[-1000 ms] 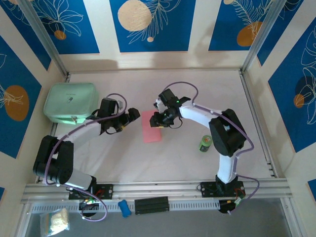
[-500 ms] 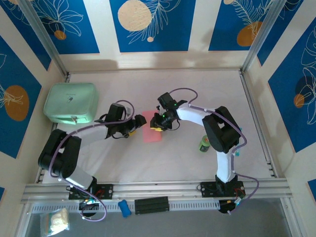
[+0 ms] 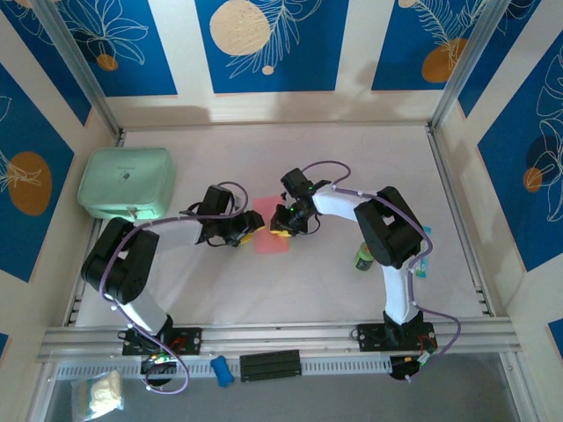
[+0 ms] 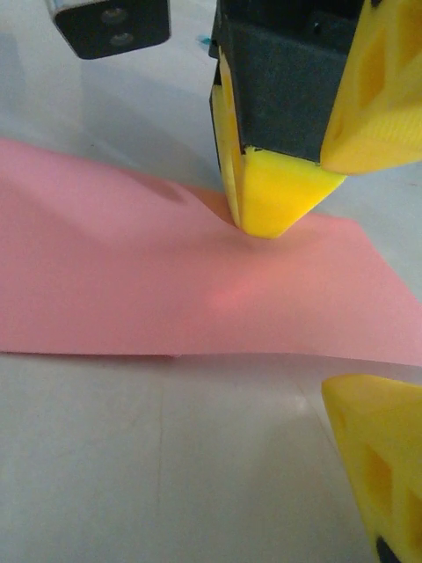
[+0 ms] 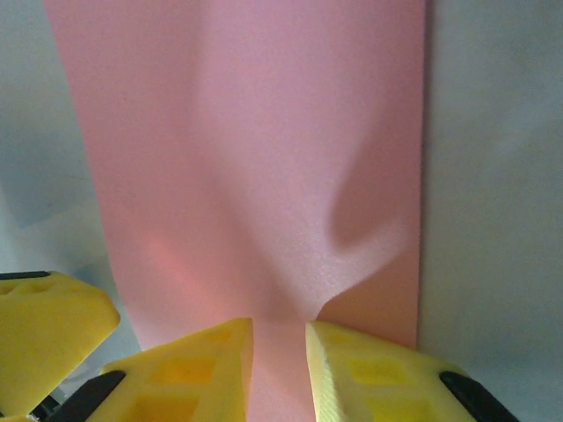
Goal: Fold a paper plane with a square sheet of paper (pick it up from the middle)
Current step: Third fold the triangle at the center of the table.
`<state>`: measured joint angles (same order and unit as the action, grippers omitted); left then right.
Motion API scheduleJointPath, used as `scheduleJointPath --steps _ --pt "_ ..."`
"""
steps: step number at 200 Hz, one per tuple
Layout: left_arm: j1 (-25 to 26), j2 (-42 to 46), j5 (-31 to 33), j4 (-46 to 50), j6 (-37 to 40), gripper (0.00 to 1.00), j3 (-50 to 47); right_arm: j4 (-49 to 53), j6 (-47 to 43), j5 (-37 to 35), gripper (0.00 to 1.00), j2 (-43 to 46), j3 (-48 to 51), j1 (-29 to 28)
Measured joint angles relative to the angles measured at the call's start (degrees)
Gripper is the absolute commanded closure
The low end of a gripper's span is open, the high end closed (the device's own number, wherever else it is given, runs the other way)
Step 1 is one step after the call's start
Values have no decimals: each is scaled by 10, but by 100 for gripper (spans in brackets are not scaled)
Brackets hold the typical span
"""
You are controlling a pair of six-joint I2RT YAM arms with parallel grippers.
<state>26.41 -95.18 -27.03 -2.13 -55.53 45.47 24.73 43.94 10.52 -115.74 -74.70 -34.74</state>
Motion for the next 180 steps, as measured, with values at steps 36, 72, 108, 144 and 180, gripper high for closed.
scheduleJointPath --steps 36,72,108,144,180 --pt "0 -14 -2 7 1 49 7 -2 0 2 76 0 2 2" --pt "0 -18 -2 17 6 50 14 -2 0 3 76 0 3 3" --pt "0 -30 -9 17 14 51 27 -3 0 5 76 0 3 3" --pt "0 -36 -18 24 36 53 50 -5 0 10 76 0 5 5" --pt "0 -36 -22 28 53 53 57 -8 0 14 76 0 6 10"
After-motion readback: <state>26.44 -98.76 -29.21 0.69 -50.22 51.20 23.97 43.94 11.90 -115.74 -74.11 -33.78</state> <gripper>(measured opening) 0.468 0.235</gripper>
